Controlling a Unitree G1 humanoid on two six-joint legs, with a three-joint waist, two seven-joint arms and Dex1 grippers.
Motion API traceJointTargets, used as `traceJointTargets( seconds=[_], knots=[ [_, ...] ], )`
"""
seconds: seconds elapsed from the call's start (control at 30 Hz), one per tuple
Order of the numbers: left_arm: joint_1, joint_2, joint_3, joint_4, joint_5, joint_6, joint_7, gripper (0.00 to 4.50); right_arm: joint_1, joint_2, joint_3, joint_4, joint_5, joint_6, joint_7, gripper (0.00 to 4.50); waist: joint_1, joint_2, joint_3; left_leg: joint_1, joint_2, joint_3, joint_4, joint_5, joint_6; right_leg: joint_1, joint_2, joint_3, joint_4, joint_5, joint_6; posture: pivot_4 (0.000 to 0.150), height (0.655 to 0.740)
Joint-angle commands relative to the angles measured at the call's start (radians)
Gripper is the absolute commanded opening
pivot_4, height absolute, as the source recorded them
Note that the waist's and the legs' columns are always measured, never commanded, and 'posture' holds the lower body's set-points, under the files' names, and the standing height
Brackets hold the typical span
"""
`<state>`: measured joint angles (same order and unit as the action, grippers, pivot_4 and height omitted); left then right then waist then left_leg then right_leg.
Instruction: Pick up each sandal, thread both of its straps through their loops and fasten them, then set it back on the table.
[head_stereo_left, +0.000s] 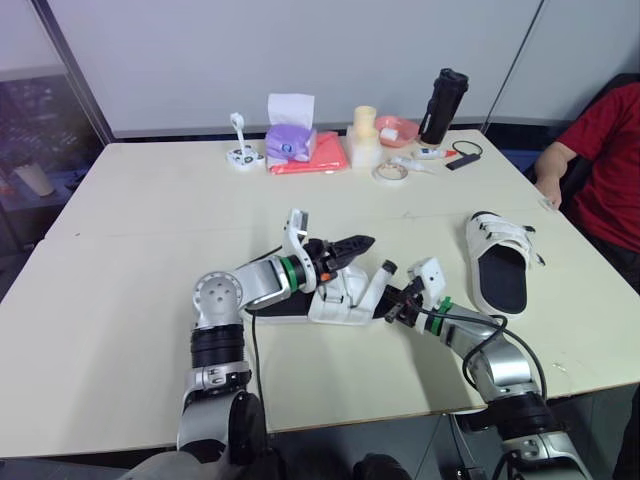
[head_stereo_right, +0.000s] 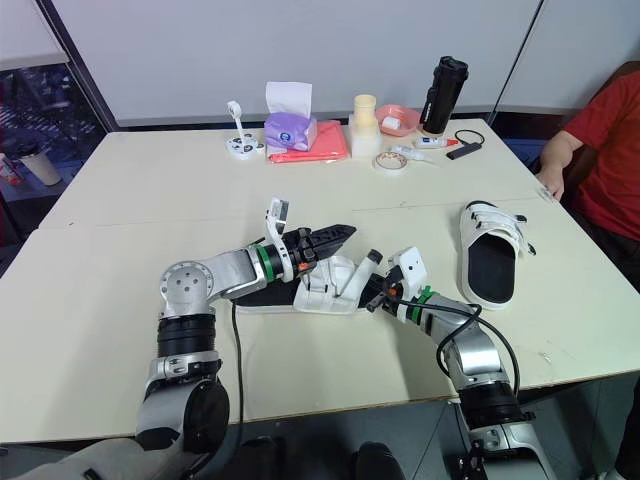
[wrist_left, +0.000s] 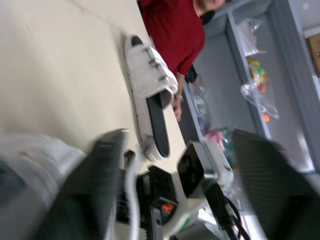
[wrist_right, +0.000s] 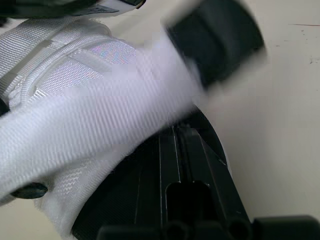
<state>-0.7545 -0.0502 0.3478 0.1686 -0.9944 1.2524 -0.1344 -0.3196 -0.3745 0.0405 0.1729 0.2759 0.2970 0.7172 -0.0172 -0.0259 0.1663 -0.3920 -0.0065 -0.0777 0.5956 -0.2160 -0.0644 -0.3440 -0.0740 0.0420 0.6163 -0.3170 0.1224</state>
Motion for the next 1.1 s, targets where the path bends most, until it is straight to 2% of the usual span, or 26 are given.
traceJointTargets(
  seconds=[0.03,0.17,0.27,0.37,0.47,0.67,0.93,1.1],
  knots=[
    [-0.074,0.082,-0.089,-0.015,0.061,-0.082,-0.136,4.07,0.049,0.001,0.042,0.115,-0.062,0.045,-0.027,0.00,-0.001,0.000,0.000,0.000,0.000,0.000,0.000,0.000,0.000,0.000,0.001,0.000,0.000,0.000,0.000,0.150,0.7400],
    [-0.110,0.273,-0.391,-0.064,0.271,-0.288,-0.463,4.07,0.043,0.003,0.044,0.123,-0.063,0.040,-0.027,0.00,-0.002,0.001,0.000,0.000,0.000,0.000,-0.001,0.000,-0.001,0.000,0.001,0.000,0.000,0.000,0.000,0.150,0.7400],
    [-0.151,0.351,-0.536,0.005,0.388,-0.414,-0.654,4.07,0.033,0.006,0.047,0.135,-0.064,0.034,-0.027,0.00,0.000,0.001,0.000,0.001,0.000,0.000,-0.001,0.000,-0.001,0.001,0.001,0.000,-0.001,0.000,-0.002,0.150,0.7400],
    [-0.192,0.385,-0.626,0.120,0.476,-0.511,-0.821,4.07,0.021,0.009,0.050,0.149,-0.065,0.027,-0.027,0.00,-0.003,0.001,0.000,0.001,0.001,0.000,-0.001,0.000,-0.001,0.001,0.001,0.001,-0.001,-0.001,-0.006,0.150,0.7400],
    [-0.255,0.371,-0.662,0.290,0.526,-0.564,-0.956,4.07,0.015,0.011,0.050,0.157,-0.065,0.019,-0.030,0.00,-0.005,0.001,0.000,0.001,0.002,0.000,-0.001,0.000,-0.001,-0.001,0.002,0.002,-0.001,-0.001,-0.007,0.150,0.7400],
    [-0.360,0.292,-0.653,0.584,0.640,-0.708,-1.036,4.07,0.036,0.013,0.041,0.140,-0.059,0.015,-0.045,0.00,-0.003,0.000,0.000,-0.002,0.002,0.000,-0.001,0.001,0.000,-0.006,0.002,0.002,-0.001,0.000,-0.007,0.150,0.7400],
    [-0.434,0.206,-0.619,0.800,0.732,-0.795,-1.079,4.07,0.054,0.022,0.034,0.126,-0.057,0.016,-0.061,0.00,-0.003,0.000,0.000,-0.004,0.002,0.000,-0.001,0.001,0.000,-0.007,0.003,0.002,0.002,0.002,-0.002,0.150,0.7400],
    [-0.478,0.162,-0.554,0.896,0.747,-0.809,-1.060,4.07,0.056,0.025,0.031,0.123,-0.055,0.016,-0.068,0.00,-0.003,0.000,0.000,-0.004,0.002,-0.001,0.000,0.001,0.000,-0.007,0.004,0.002,0.004,0.001,-0.002,0.150,0.7400]
  ],
)
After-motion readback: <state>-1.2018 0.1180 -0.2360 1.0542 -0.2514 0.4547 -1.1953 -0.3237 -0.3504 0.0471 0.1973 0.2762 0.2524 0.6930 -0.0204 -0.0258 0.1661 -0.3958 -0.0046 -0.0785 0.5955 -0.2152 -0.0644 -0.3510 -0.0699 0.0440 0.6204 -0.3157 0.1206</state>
